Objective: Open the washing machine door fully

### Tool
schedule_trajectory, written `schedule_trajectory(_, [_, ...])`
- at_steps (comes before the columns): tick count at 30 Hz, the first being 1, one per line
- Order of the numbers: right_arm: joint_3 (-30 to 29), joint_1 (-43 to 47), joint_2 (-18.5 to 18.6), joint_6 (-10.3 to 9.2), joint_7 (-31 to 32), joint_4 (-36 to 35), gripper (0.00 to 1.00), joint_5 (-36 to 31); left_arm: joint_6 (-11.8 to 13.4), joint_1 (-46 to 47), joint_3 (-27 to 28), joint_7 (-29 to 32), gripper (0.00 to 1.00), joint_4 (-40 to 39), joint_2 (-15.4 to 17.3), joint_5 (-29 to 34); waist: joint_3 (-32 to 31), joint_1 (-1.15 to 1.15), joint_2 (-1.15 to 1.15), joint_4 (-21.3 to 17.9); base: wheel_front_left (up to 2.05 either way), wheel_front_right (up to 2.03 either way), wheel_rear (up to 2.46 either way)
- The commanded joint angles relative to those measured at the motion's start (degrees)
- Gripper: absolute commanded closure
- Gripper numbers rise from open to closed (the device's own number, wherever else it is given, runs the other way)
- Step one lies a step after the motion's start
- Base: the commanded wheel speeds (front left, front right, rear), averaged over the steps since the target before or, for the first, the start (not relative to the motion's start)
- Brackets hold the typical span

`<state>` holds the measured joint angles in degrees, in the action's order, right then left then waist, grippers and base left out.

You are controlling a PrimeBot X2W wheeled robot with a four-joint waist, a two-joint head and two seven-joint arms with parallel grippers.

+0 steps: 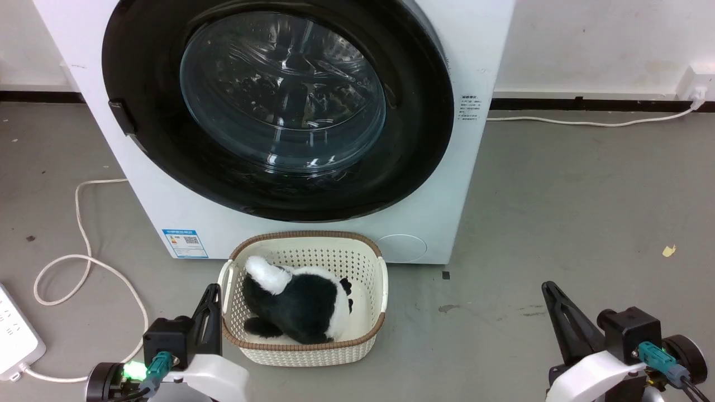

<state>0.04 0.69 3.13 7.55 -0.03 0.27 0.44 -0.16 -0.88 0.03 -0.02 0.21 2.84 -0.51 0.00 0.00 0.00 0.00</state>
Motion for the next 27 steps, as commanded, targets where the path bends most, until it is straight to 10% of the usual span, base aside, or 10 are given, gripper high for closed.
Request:
schedule_trajectory(1, [-0.04, -0.69, -0.25, -0.06, 0.03, -0.27, 1.00, -0.44, 0.16, 0.88, -0.03, 0.02, 1.00, -0.21, 0.04, 0.51, 0.00, 0.00, 0.00, 0.00, 0.00, 0.00, 0.00])
schedule_trajectory(7, [-0.04, -0.69, -0.25, -0.06, 0.03, -0.27, 1.00, -0.44, 0.16, 0.88, -0.03, 0.02, 1.00, -0.21, 0.04, 0.51, 0.00, 0.00, 0.00, 0.00, 0.00, 0.00, 0.00])
schedule_trajectory(8, [0.01, 0.01, 0.01, 0.00, -0.01, 0.01, 0.00, 0.02, 0.00, -0.02, 0.01, -0.01, 0.00, 0.00, 0.00, -0.02, 0.00, 0.00, 0.00, 0.00, 0.00, 0.00, 0.00])
schedule_trajectory(27, [0.01, 0.28, -0.02, -0.01, -1.77, -0.42, 0.00, 0.58, 0.93, 0.22, -1.47, -1.77, 0.00, 0.13, 0.03, 0.11, 0.42, 0.00, 0.00, 0.20, 0.00, 0.00, 0.00])
